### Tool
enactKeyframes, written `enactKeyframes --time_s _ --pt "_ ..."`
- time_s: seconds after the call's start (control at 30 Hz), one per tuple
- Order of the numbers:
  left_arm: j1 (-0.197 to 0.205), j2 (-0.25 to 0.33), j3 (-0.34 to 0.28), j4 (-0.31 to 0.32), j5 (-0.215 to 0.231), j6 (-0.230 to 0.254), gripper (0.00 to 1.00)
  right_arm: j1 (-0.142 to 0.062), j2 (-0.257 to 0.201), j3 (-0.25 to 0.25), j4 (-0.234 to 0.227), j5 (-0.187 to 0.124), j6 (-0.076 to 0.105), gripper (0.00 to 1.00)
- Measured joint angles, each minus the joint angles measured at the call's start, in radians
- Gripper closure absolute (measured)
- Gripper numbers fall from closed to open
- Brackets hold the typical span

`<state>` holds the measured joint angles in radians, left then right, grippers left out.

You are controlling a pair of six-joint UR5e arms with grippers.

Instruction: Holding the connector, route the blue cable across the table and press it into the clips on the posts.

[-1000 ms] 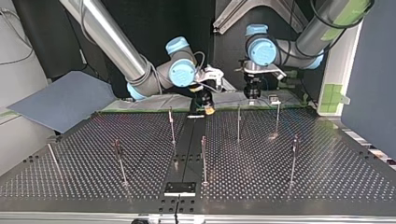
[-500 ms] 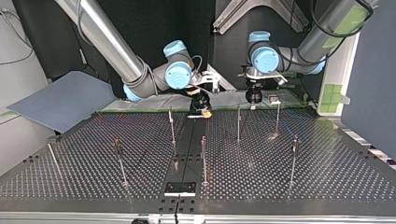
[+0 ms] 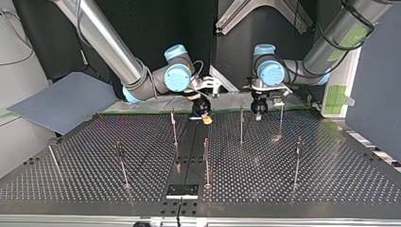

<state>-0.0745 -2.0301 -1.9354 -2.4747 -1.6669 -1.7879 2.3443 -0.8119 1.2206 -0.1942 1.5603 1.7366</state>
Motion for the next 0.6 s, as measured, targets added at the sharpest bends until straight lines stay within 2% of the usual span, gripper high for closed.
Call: enactKeyframes --time_s 0.2,0.43,0.47,0.5,0.53,0.6 --pt "0.018 -0.021 0.054 -0.019 0.014 -0.003 1.0 -0.013 0.002 0.0 -0.016 -0.023 0.008 1.0" --pt "0.036 -0.023 0.088 -0.028 0.023 -0.008 1.0 -0.033 0.01 0.0 -0.022 -0.028 0.009 1.0" --pt "0.037 -0.023 0.089 -0.031 0.024 -0.008 0.93 -0.035 0.011 0.0 -0.022 -0.028 0.009 1.0" --pt "0.038 -0.022 0.089 -0.033 0.024 -0.008 0.93 -0.037 0.012 0.0 -0.022 -0.028 0.009 1.0" --pt "0.038 -0.022 0.09 -0.036 0.024 -0.008 0.84 -0.039 0.012 0.0 -0.021 -0.029 0.009 1.0" --pt "0.037 -0.022 0.09 -0.047 0.022 -0.006 0.84 -0.042 0.013 0.0 -0.021 -0.029 0.009 1.0"
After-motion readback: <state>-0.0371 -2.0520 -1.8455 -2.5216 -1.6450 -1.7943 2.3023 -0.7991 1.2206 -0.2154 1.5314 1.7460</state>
